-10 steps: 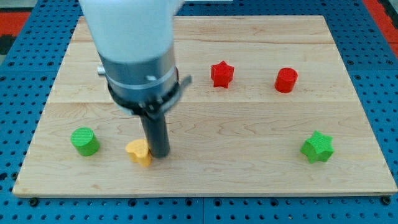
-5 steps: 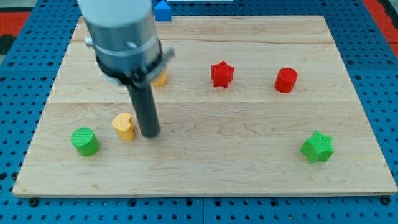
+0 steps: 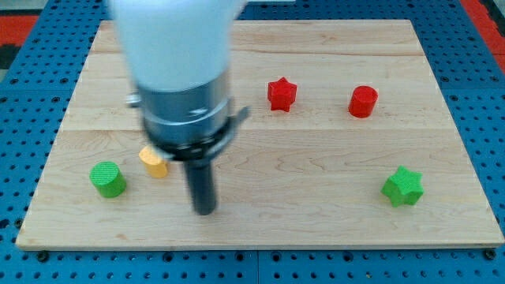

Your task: Push the yellow heart to the left of the yellow hexagon

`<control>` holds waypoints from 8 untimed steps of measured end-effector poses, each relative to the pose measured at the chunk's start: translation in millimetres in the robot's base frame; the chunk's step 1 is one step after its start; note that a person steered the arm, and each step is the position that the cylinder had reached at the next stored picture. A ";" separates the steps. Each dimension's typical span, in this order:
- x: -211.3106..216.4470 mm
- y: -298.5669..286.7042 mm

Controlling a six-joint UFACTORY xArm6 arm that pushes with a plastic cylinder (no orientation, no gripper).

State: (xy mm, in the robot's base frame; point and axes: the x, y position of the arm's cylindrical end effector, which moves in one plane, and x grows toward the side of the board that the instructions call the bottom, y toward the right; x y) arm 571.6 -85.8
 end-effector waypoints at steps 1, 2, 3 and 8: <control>-74.2 -19.5; -94.1 -37.1; -61.3 1.5; -86.7 -84.2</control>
State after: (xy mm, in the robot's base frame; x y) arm 484.9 -170.0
